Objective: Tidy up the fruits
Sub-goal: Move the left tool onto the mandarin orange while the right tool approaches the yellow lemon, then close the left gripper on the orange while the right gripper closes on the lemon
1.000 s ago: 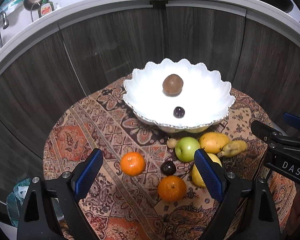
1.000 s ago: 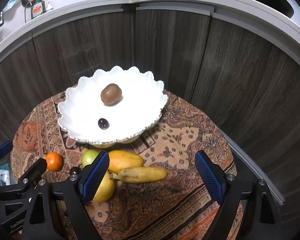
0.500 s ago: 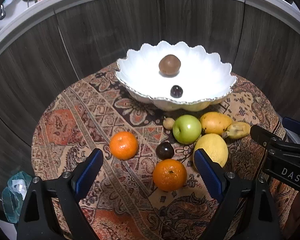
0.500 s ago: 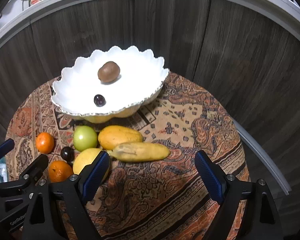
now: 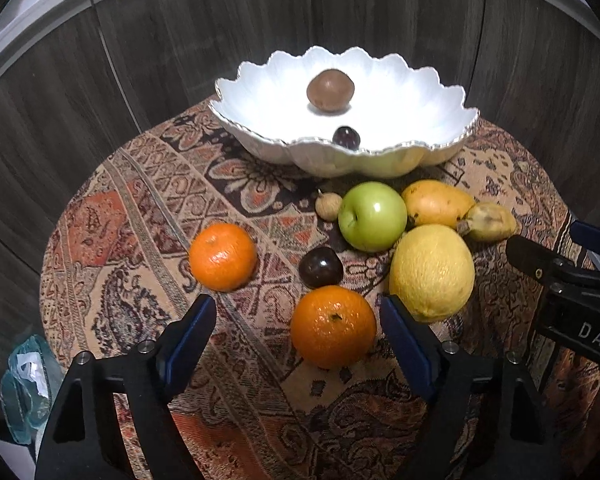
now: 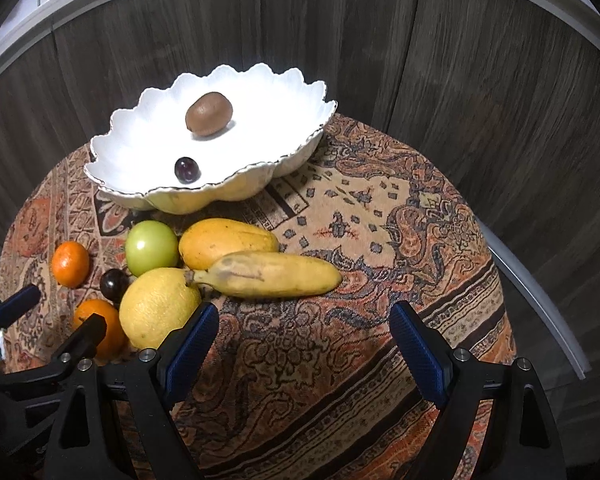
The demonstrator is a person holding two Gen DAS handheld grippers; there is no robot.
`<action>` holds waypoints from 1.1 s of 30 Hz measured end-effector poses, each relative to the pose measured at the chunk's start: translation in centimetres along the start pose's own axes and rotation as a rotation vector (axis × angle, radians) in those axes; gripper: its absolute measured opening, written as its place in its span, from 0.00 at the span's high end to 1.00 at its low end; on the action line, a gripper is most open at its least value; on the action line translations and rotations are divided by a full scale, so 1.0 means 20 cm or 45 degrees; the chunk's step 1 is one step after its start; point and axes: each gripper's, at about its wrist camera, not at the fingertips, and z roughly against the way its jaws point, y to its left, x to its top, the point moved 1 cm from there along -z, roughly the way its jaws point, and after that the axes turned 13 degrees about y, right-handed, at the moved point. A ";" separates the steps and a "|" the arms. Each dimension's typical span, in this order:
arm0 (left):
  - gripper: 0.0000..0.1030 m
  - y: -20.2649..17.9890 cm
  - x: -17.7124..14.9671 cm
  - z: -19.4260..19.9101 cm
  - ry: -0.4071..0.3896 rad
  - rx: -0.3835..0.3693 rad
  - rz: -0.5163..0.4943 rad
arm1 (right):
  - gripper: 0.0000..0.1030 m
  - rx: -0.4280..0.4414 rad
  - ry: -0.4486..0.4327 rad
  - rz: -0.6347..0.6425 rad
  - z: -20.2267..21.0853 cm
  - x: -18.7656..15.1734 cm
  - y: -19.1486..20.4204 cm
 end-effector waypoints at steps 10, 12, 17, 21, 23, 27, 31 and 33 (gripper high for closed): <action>0.31 -0.03 -0.01 -0.08 0.028 -0.026 -0.032 | 0.15 -0.002 0.009 0.007 -0.03 -0.01 0.00; 0.34 -0.04 -0.01 -0.09 0.032 -0.035 -0.036 | 0.15 -0.006 0.009 0.008 -0.03 -0.01 0.01; 0.48 -0.05 -0.02 -0.11 0.044 -0.071 -0.056 | 0.15 -0.006 0.012 0.011 -0.04 -0.01 0.01; 0.53 -0.07 -0.02 -0.13 0.056 -0.076 -0.063 | 0.15 -0.006 0.012 0.014 -0.04 -0.01 0.01; 0.53 -0.06 -0.02 -0.13 0.058 -0.082 -0.058 | 0.15 -0.006 0.014 0.018 -0.04 -0.02 0.01; 0.54 -0.06 -0.02 -0.13 0.068 -0.079 -0.059 | 0.15 -0.007 0.004 0.023 -0.03 -0.02 0.02; 0.54 -0.04 -0.03 -0.10 0.080 -0.082 -0.040 | 0.15 0.004 -0.006 0.030 0.00 -0.02 0.03; 0.54 -0.02 -0.04 -0.08 0.078 -0.081 -0.032 | 0.15 0.021 -0.008 0.034 0.02 -0.01 0.05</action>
